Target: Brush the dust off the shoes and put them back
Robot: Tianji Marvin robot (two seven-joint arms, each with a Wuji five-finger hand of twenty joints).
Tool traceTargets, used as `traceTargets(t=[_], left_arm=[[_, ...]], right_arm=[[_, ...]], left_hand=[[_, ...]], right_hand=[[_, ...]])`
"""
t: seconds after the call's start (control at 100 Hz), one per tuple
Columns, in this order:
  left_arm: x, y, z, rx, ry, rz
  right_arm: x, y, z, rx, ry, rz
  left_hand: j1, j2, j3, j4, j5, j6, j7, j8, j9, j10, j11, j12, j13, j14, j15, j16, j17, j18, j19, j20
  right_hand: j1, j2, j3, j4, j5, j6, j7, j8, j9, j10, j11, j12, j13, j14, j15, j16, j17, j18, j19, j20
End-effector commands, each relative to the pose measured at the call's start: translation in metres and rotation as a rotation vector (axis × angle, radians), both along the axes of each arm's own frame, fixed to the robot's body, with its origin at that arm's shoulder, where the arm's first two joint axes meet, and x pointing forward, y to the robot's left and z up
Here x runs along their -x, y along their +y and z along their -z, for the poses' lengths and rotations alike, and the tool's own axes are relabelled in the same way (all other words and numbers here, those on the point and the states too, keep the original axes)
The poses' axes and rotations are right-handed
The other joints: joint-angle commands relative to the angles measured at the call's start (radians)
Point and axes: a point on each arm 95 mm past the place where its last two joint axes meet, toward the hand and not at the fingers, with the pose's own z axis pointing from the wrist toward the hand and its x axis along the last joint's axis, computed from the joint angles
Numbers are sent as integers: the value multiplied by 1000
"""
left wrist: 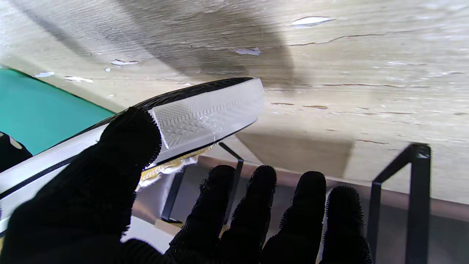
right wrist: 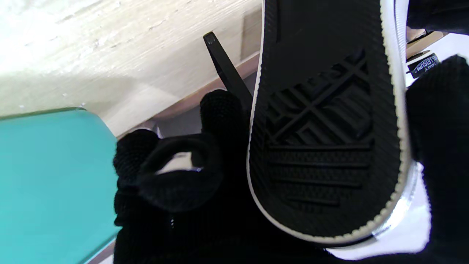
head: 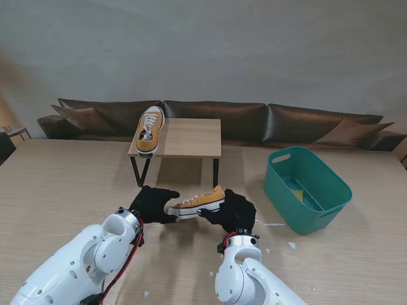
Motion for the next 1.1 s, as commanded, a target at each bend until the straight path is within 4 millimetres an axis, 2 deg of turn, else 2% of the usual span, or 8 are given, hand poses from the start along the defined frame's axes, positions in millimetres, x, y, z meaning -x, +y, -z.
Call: traceTargets(t=[0.0, 0.27, 0.38, 0.54, 0.64, 0.72, 0.85, 1.09], left_arm=[[7, 2, 2, -12, 15, 1], [28, 16, -1, -22, -26, -61], [36, 23, -2, -24, -38, -91], [44, 30, -2, -21, -49, -129], [48, 33, -1, -19, -56, -147], [51, 35, 0, -18, -60, -157], [55, 35, 4, -18, -52, -173], [61, 39, 10, -14, -39, -205]], right_arm=[[-1, 1, 3, 7, 17, -14], [12, -15, 18, 9, 87, -70], [22, -21, 23, -1, 120, -99], [38, -27, 32, 14, 142, -148], [44, -27, 38, 33, 141, -168], [47, -25, 44, 41, 143, -180], [50, -19, 51, 57, 150, -196], [47, -3, 62, 149, 160, -237]], left_hand=[[-27, 38, -27, 38, -15, 20, -3, -6, -23, 14, -4, -9, -28, 17, -11, -8, 1, 21, -27, 19], [-8, 69, -63, 44, 6, 23, 10, -1, 0, 24, 4, 4, -4, 24, 12, 13, 20, 25, -38, 67], [-6, 83, -74, 44, 15, 21, 14, 2, 4, 27, 4, 6, -2, 25, 17, 17, 19, 22, -31, 78], [9, 103, -102, 48, 27, 21, 20, 8, 13, 33, 6, 13, 3, 26, 26, 28, 10, 19, -20, 95], [13, 109, -108, 49, 34, 22, 24, 11, 16, 35, 8, 16, 6, 23, 32, 34, 9, 19, -14, 100], [17, 114, -111, 50, 40, 24, 27, 14, 23, 38, 12, 20, 10, 25, 37, 39, 10, 18, -6, 105], [22, 122, -123, 53, 48, 25, 34, 24, 33, 42, 19, 36, 15, 25, 49, 51, 5, 17, 14, 115], [28, 137, -136, 54, 63, 31, 41, 33, 44, 49, 24, 50, 18, 22, 58, 61, -2, 16, 28, 119]], right_hand=[[234, 114, 350, 128, 143, -189, 220, 76, 59, -42, 15, 15, 7, -179, 7, 13, 417, -25, 25, 6], [221, 122, 331, 132, 142, -210, 221, 46, 48, -47, 16, 6, 3, -124, -19, 2, 369, -11, 1, 13], [222, 124, 327, 133, 142, -216, 222, 34, 40, -46, 14, -1, 1, -91, -40, -7, 333, -2, -6, 19], [207, 116, 329, 145, 151, -231, 222, 5, 45, -55, 7, -20, 0, -74, -65, -17, 299, 6, -10, 24], [183, 57, 361, 202, 182, -258, 228, -50, 60, -63, 1, -38, 0, -63, -84, -25, 277, 14, -13, 19], [174, -11, 388, 225, 208, -273, 239, -93, 78, -68, -2, -46, -1, -53, -84, -24, 270, 17, -11, 15], [172, -72, 408, 231, 234, -289, 245, -135, 82, -71, -4, -43, -1, -46, -92, -27, 241, 17, -21, 9], [173, -96, 411, 226, 246, -298, 242, -164, 78, -73, -8, -36, -1, -54, -99, -30, 229, 11, -28, 4]])
